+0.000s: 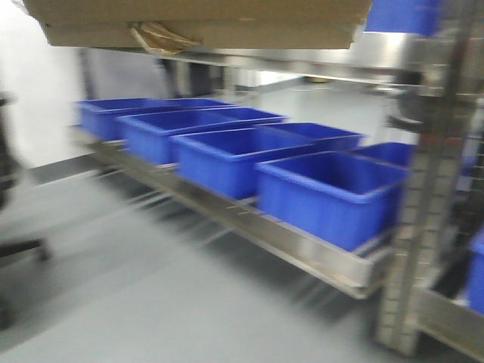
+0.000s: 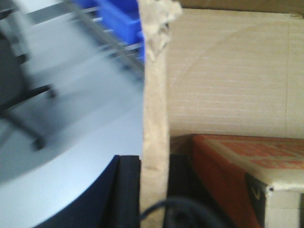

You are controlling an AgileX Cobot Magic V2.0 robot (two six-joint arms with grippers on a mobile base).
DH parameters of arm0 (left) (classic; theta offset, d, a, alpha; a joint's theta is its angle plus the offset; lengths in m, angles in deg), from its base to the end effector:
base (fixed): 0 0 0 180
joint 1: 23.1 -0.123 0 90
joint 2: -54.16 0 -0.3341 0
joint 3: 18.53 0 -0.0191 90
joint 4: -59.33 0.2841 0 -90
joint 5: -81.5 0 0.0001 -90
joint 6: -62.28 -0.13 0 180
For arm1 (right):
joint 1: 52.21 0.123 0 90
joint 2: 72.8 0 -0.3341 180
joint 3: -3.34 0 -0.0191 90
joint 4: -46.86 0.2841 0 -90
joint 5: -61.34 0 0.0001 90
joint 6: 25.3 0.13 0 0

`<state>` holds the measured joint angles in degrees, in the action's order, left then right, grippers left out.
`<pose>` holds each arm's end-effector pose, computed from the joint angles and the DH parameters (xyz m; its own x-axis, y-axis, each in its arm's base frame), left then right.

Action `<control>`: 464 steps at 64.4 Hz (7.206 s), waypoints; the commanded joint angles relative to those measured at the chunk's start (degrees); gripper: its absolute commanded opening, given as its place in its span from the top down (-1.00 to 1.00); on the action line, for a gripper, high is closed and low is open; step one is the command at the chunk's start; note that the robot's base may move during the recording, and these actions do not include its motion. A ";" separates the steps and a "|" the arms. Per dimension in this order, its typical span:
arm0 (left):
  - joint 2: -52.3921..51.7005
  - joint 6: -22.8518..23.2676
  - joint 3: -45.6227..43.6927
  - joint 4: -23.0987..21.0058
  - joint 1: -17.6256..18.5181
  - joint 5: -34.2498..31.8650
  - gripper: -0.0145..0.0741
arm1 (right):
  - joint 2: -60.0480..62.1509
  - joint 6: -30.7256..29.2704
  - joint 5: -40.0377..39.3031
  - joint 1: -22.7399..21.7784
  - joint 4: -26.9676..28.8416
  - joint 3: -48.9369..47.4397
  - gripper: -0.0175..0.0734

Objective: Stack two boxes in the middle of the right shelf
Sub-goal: 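Hold the box stack with both grippers while driving to the steel shelf, then push the held box stack forward onto the middle shelf level, then open both grippers to release the boxes on the shelf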

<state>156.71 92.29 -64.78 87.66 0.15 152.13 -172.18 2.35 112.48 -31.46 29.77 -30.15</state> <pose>0.3850 -0.1021 0.5567 -0.4946 -0.1183 -0.8610 -0.1638 0.9856 -0.0414 0.4032 0.1209 0.5310 -0.4330 0.1356 -0.8911 -0.0287 0.9860 0.1640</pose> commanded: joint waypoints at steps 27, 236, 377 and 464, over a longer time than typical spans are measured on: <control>-0.64 0.04 -0.59 1.97 -0.04 -1.14 0.92 | 1.38 0.37 -4.16 -0.07 -0.97 -0.81 0.95; -0.64 -9.07 -3.47 -12.83 -0.69 -0.67 0.92 | 1.50 2.28 12.28 3.65 3.46 -5.16 0.95; -30.71 -10.57 56.31 -16.54 -0.69 -47.70 0.92 | 22.95 -1.51 -22.43 1.97 -4.81 40.55 0.97; -59.20 -10.57 83.54 -22.18 -9.28 -66.04 0.92 | 57.47 -26.24 -48.05 -9.72 9.98 73.38 0.97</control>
<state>97.83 81.85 18.79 65.82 -8.98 87.26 -117.94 -11.06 65.11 -39.30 33.73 40.97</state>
